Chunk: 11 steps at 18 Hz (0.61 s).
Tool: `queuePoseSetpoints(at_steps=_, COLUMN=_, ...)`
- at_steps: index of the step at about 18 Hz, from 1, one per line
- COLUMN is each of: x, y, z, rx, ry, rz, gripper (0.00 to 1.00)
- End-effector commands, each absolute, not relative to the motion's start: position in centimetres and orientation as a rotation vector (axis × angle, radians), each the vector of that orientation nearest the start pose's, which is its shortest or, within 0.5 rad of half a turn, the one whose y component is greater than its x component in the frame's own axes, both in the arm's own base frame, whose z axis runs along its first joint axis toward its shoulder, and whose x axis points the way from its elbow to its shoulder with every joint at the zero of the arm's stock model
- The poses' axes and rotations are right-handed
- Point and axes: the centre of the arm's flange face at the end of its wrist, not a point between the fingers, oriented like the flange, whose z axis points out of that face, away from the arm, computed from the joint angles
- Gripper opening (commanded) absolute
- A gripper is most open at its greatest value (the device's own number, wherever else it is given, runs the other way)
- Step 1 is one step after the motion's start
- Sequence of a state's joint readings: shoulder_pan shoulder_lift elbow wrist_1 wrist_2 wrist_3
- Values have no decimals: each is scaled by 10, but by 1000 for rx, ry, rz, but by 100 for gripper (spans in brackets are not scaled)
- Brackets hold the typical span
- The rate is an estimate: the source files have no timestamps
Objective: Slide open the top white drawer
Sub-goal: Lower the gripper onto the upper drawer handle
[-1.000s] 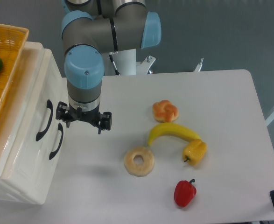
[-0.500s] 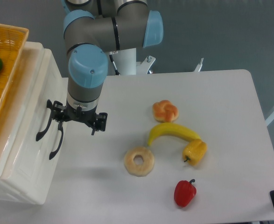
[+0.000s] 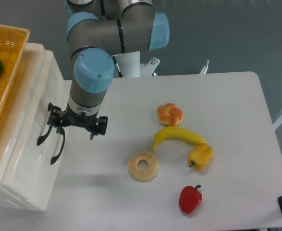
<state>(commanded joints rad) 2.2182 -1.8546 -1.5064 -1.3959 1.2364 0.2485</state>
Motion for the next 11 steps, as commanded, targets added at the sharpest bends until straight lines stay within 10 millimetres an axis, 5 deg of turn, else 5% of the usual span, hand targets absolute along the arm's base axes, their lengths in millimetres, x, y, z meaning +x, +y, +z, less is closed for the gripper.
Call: queuePoseSetpoints(at_steps=11, x=-218, y=576, z=389, rx=-2954, ry=-581, rz=-491, gripper=100)
